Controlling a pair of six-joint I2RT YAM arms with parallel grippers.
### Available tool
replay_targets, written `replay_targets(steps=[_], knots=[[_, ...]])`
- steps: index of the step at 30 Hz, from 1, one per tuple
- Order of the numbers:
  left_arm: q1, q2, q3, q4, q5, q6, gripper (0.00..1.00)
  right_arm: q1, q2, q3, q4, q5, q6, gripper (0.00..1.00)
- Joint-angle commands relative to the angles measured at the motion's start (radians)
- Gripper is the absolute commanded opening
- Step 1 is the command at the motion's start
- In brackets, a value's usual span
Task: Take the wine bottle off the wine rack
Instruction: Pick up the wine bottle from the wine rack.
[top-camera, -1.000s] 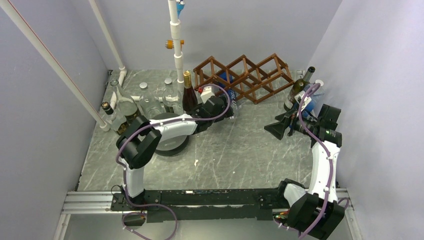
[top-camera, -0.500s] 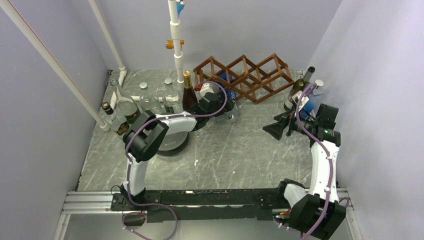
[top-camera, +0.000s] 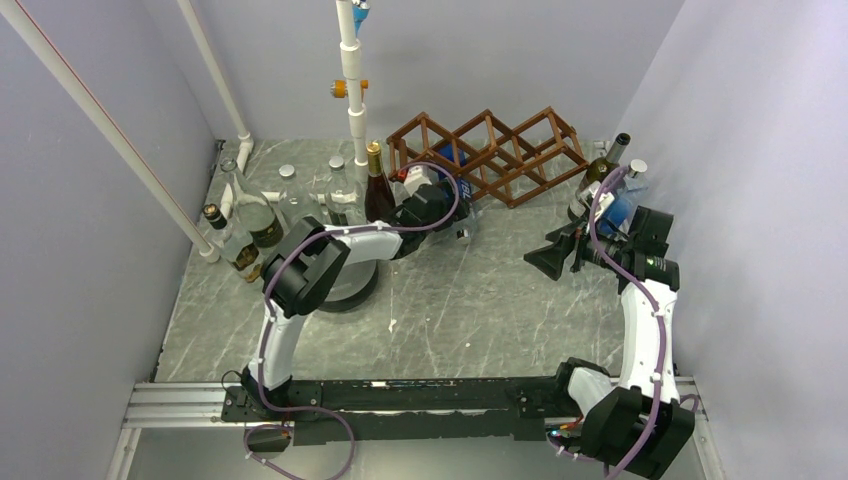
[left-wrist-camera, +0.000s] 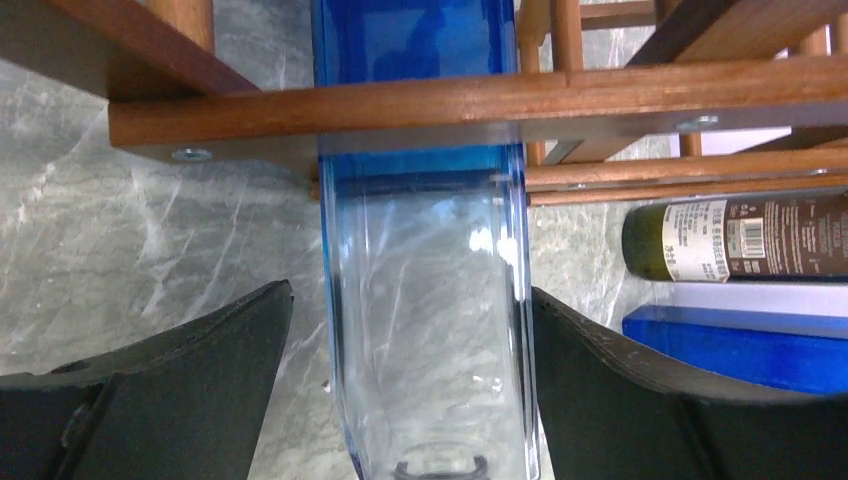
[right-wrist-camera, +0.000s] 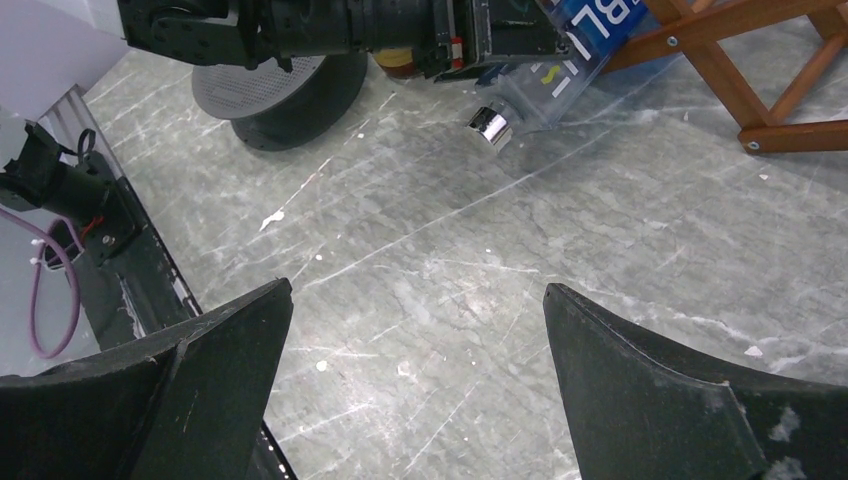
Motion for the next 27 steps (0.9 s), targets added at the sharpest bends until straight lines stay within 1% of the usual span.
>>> replay_targets(steps=[1, 7, 8, 10, 13, 15, 19, 21, 23, 27], knots=[[0.002, 0.034, 0.068, 0.020, -0.058, -0.014, 0.89, 0.008, 0.000, 0.011, 0.027, 0.005, -0.028, 1.00], [0.002, 0.052, 0.081, 0.030, -0.068, -0.030, 0.85, 0.015, -0.001, 0.009, 0.029, 0.016, -0.030, 1.00], [0.001, 0.051, 0.076, 0.036, -0.069, -0.031, 0.82, 0.017, -0.002, 0.009, 0.029, 0.018, -0.031, 1.00], [0.000, 0.047, 0.057, 0.069, -0.063, -0.032, 0.72, 0.018, -0.002, 0.008, 0.030, 0.020, -0.029, 1.00], [0.000, 0.034, 0.023, 0.120, -0.049, -0.033, 0.52, 0.019, -0.002, 0.007, 0.032, 0.024, -0.031, 1.00], [-0.004, 0.016, -0.010, 0.155, -0.040, -0.032, 0.42, 0.021, -0.003, 0.006, 0.032, 0.027, -0.031, 1.00], [-0.023, -0.037, -0.074, 0.204, -0.053, -0.009, 0.19, 0.022, -0.005, 0.006, 0.035, 0.028, -0.030, 1.00], [-0.039, -0.067, -0.102, 0.214, -0.063, 0.003, 0.10, 0.023, -0.006, 0.006, 0.035, 0.029, -0.030, 1.00], [-0.056, -0.100, -0.132, 0.219, -0.075, 0.013, 0.05, 0.023, -0.007, 0.006, 0.035, 0.029, -0.030, 1.00], [-0.096, -0.174, -0.199, 0.215, -0.097, 0.018, 0.01, 0.023, -0.010, 0.006, 0.034, 0.031, -0.031, 1.00]])
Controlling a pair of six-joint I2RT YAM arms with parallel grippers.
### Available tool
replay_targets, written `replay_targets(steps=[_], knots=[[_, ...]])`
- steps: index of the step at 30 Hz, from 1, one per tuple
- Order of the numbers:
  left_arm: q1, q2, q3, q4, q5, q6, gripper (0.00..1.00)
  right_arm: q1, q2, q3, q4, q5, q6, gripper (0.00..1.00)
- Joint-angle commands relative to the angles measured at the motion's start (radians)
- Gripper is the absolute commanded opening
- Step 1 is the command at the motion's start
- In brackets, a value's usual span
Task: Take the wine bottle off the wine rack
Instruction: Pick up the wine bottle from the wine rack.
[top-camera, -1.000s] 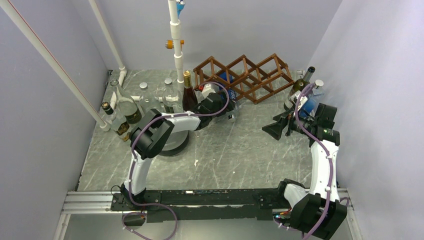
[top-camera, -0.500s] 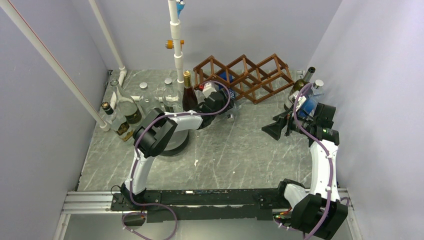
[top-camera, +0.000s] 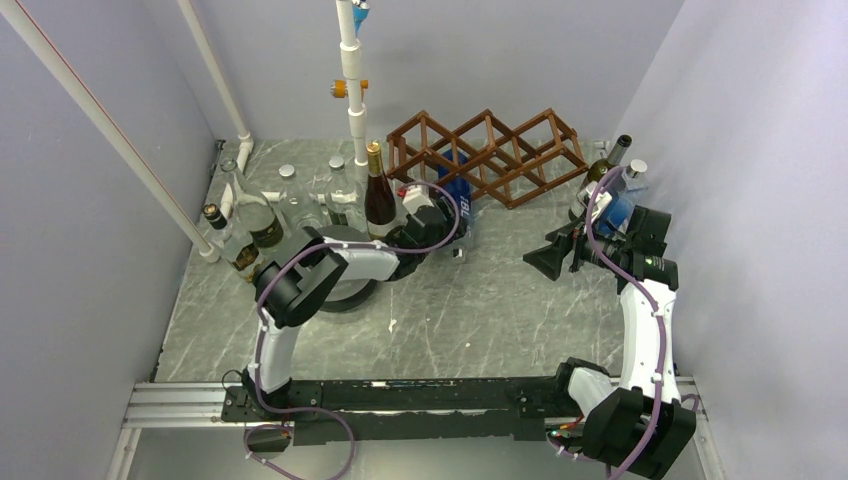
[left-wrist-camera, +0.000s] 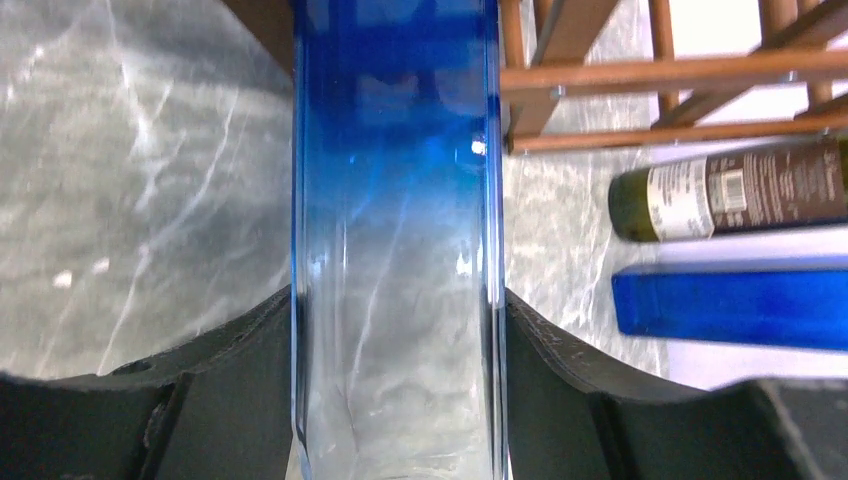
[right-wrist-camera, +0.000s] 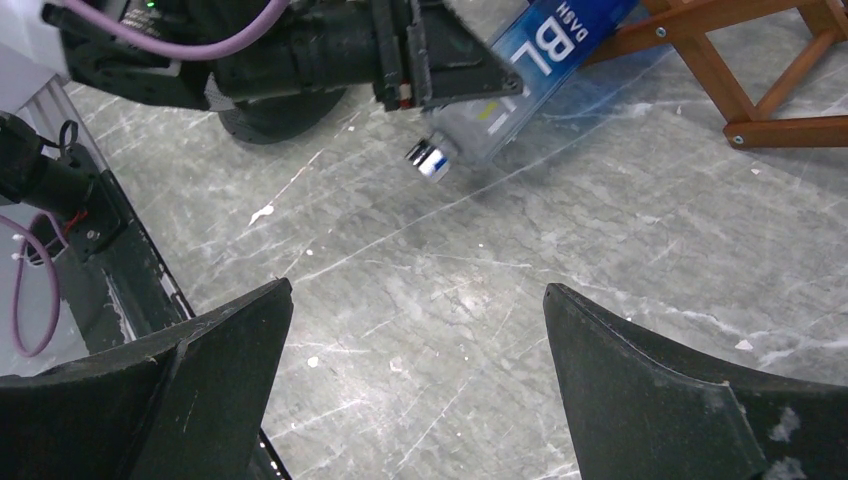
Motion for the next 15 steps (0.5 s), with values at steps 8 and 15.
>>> replay_targets(steps=[8, 15], knots=[[-0.098, -0.256, -0.230, 0.091, -0.040, 0.030, 0.00, 0.006, -0.015, 0.006, 0.033, -0.001, -0.024, 1.00], [-0.130, -0.350, -0.385, 0.160, -0.025, 0.035, 0.00, 0.008, -0.016, 0.003, 0.037, -0.001, -0.022, 1.00]])
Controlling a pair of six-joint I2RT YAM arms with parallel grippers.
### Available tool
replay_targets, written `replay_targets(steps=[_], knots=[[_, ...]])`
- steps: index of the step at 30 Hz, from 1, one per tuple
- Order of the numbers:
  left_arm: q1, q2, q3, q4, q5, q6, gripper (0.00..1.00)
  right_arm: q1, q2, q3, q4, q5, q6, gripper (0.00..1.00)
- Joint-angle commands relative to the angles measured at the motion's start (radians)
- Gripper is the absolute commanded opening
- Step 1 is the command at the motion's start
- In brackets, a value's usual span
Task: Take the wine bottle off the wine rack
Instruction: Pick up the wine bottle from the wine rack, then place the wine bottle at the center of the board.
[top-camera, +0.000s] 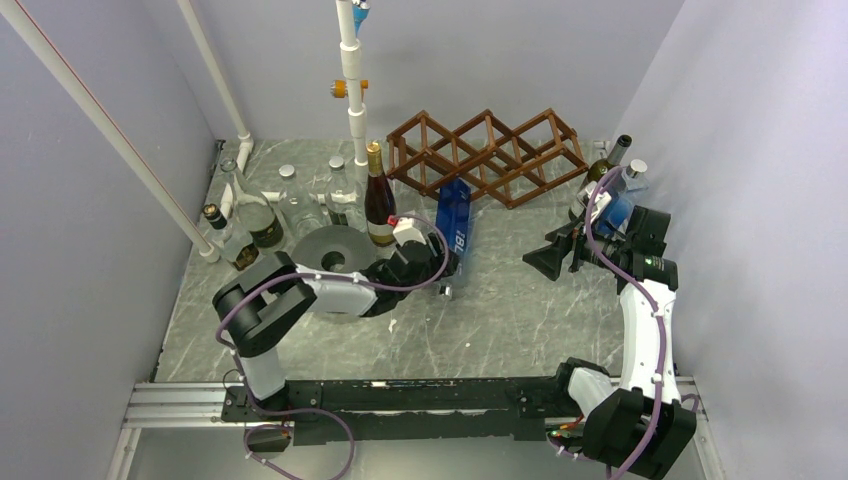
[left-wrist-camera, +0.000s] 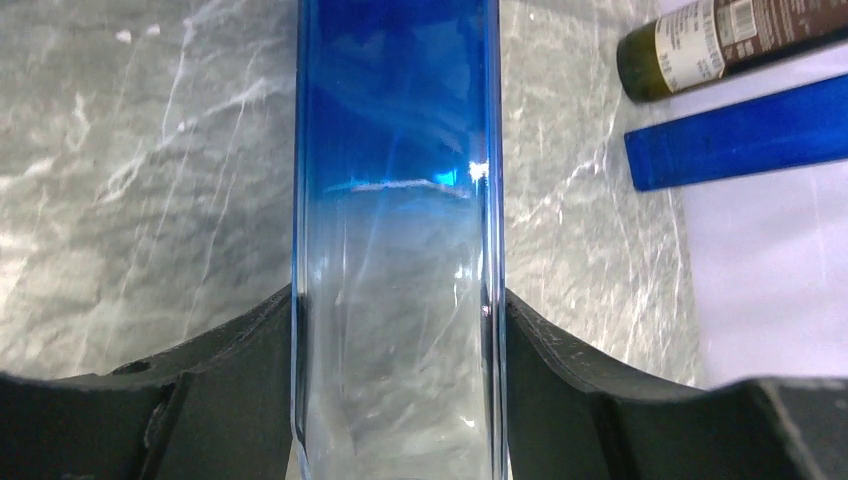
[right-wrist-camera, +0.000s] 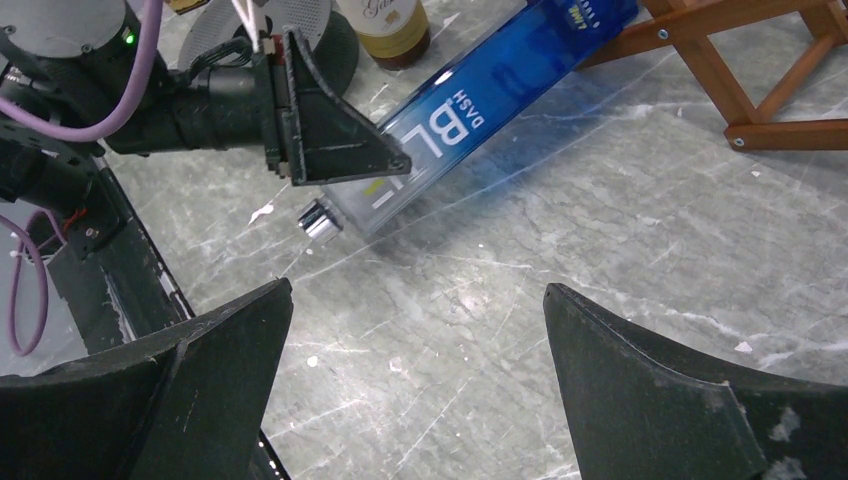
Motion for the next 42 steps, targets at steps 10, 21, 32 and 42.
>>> replay_targets(steps=[10, 21, 32, 42], knots=[[-0.038, -0.146, -0.167, 0.213, 0.028, 0.026, 0.00, 0.005, -0.016, -0.002, 0.044, 0.000, -0.015, 1.00], [-0.048, -0.180, -0.228, 0.237, 0.083, 0.048, 0.00, 0.005, -0.016, -0.007, 0.050, 0.005, -0.013, 1.00], [-0.040, -0.326, -0.277, 0.087, 0.361, 0.252, 0.00, 0.027, -0.008, -0.008, 0.044, 0.009, -0.031, 1.00], [0.086, -0.372, -0.221, -0.087, 0.773, 0.363, 0.00, 0.150, -0.001, -0.017, -0.045, -0.003, -0.267, 1.00]])
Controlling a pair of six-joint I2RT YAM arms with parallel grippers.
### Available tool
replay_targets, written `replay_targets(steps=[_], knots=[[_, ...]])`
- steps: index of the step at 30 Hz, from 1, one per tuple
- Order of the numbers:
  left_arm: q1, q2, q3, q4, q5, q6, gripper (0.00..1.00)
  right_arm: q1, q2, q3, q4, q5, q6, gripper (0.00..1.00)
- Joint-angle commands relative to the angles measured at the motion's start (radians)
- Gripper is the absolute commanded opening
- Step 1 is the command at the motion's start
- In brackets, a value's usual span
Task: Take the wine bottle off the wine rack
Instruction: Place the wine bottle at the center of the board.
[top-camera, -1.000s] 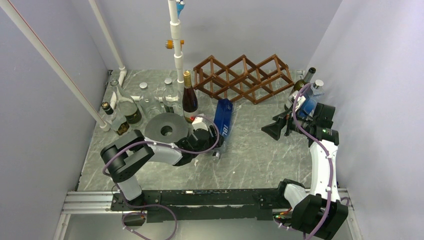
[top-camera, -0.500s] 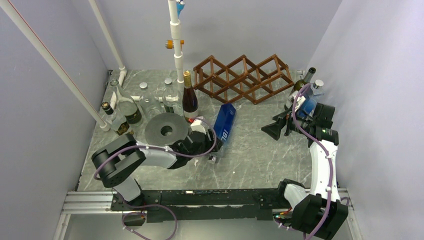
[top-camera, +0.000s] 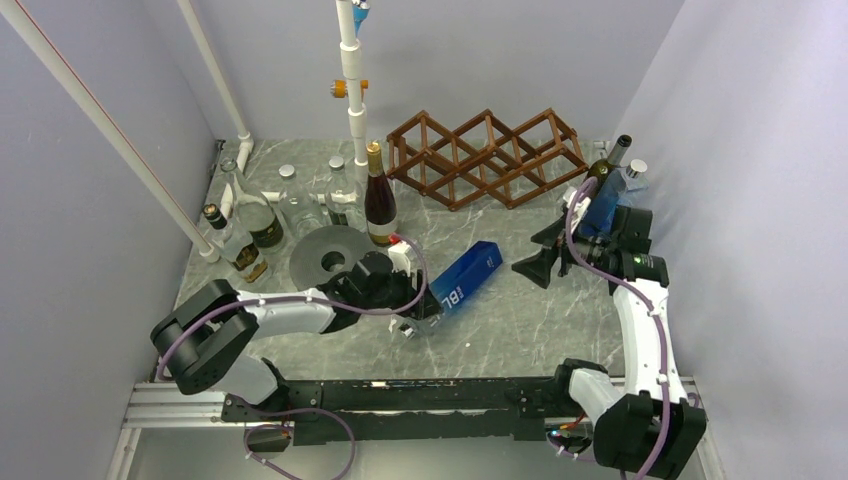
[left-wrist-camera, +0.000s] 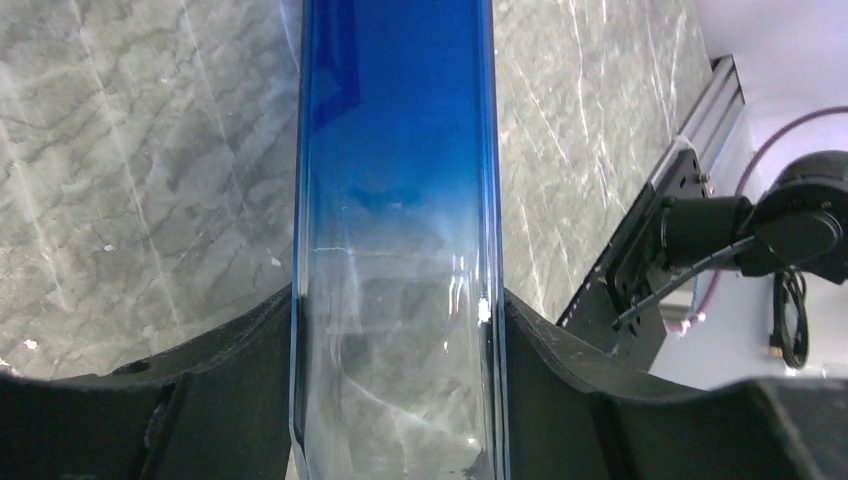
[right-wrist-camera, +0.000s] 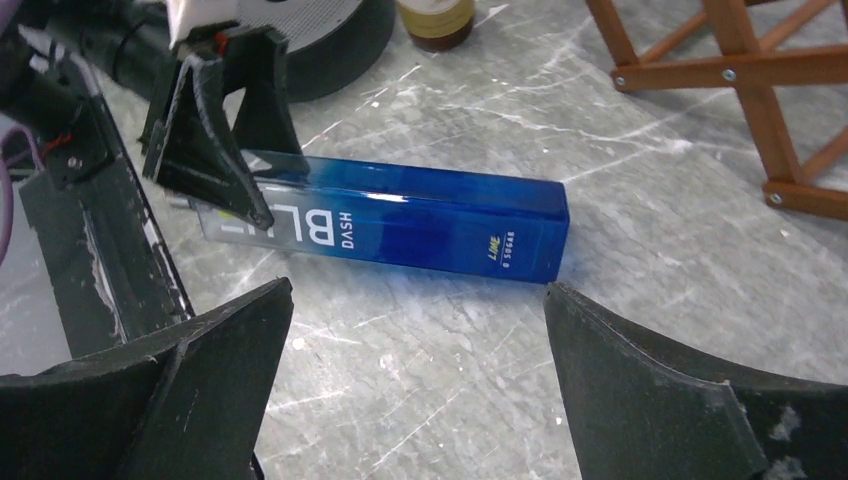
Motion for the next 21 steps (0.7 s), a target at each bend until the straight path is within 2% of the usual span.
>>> replay_targets(steps=[1, 5, 8, 10, 14, 21], knots=[[0.058, -0.034, 0.092, -0.025, 0.269, 0.072, 0.00, 0.062, -0.005, -0.015, -0.047, -0.015, -0.188, 1.00], [0.085, 0.031, 0.166, -0.108, 0.424, 0.088, 0.00, 0.106, -0.009, -0.042, -0.149, -0.047, -0.443, 1.00], [0.094, 0.094, 0.210, -0.133, 0.522, 0.063, 0.00, 0.117, -0.010, -0.068, -0.343, -0.098, -0.916, 1.00], [0.097, 0.138, 0.234, -0.128, 0.565, 0.045, 0.00, 0.123, -0.001, -0.090, -0.428, -0.114, -1.122, 1.00], [0.097, 0.176, 0.264, -0.126, 0.600, 0.035, 0.00, 0.165, 0.021, -0.116, -0.406, -0.096, -1.167, 1.00], [0.097, 0.213, 0.297, -0.126, 0.629, 0.032, 0.00, 0.281, 0.022, -0.199, -0.214, 0.057, -1.063, 1.00]])
